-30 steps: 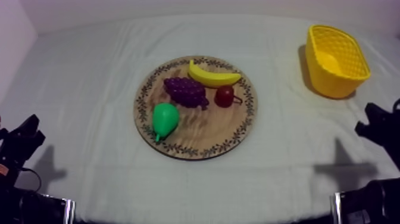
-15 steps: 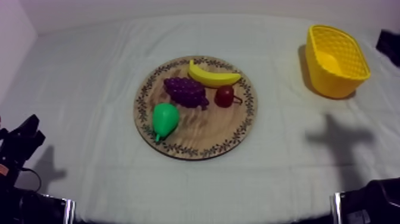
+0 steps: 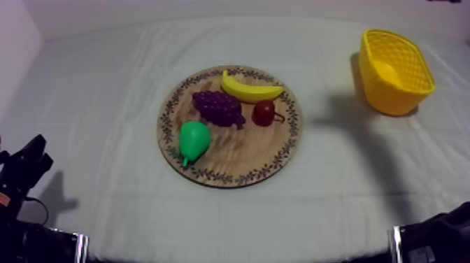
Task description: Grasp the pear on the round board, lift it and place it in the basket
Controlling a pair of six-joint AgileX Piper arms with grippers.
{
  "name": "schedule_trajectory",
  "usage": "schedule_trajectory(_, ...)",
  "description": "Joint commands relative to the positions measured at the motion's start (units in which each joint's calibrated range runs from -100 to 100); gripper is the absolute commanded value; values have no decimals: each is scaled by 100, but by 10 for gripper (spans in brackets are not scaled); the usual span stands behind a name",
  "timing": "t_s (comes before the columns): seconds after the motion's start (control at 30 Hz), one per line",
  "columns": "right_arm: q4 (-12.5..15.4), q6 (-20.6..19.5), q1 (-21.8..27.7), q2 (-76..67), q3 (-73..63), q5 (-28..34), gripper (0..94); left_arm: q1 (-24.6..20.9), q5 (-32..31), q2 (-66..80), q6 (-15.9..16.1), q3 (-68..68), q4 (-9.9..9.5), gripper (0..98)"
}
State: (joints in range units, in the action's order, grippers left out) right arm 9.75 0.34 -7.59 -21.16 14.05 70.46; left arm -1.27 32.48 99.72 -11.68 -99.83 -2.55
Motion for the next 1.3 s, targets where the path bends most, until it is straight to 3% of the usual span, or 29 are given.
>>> schedule_trajectory(0.0,24,3,-297,595,-510,222,4,0,1,2,2,5,-1,1)
schedule_trajectory(0.57,82,-327,-1670,2418,-1297,566,3,0,1,2,0,5,-1,1)
schedule_trajectory(0.77,156,-495,-1938,3005,-1525,568,64,0,1,2,2,5,-1,1)
schedule_trajectory(0.87,226,-621,-1975,3253,-1572,581,203,0,1,2,2,5,-1,1)
schedule_trajectory(1.07,418,-859,-1906,3674,-1627,798,654,0,1,2,3,5,-1,1)
schedule_trajectory(1.27,491,-1073,-1836,3998,-1752,1051,838,0,1,2,3,5,-1,1)
